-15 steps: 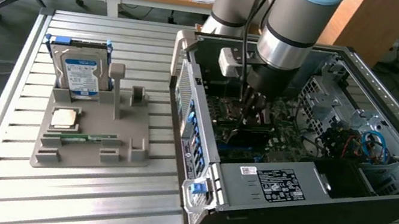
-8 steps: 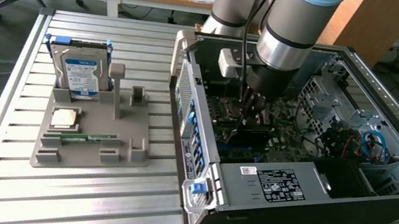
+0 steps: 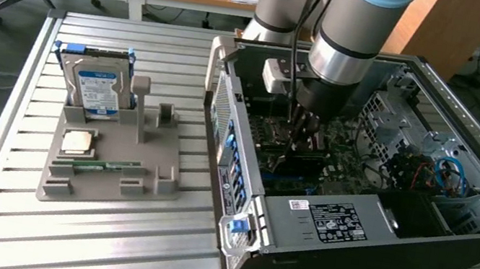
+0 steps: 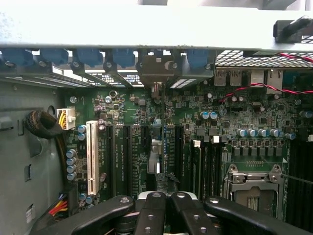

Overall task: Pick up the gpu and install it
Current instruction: 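Press down on the gpu until it lock into place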

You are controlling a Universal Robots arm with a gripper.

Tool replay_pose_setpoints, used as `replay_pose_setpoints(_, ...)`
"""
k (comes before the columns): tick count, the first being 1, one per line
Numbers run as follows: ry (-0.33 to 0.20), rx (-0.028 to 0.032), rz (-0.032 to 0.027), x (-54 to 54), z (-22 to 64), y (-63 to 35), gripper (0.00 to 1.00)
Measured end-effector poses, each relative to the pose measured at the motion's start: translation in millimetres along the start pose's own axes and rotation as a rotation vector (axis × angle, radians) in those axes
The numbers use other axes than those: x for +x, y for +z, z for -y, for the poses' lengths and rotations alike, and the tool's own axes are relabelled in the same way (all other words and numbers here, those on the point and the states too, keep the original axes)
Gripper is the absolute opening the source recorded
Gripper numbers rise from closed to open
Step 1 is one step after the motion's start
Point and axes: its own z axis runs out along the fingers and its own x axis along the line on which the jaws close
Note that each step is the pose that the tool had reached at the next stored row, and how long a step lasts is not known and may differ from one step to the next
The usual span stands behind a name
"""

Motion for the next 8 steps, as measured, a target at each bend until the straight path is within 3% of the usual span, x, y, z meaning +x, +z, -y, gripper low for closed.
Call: replay_pose_setpoints(8, 0.000, 0.0002, 0.0003, -0.2, -0.1, 0.2, 0.11)
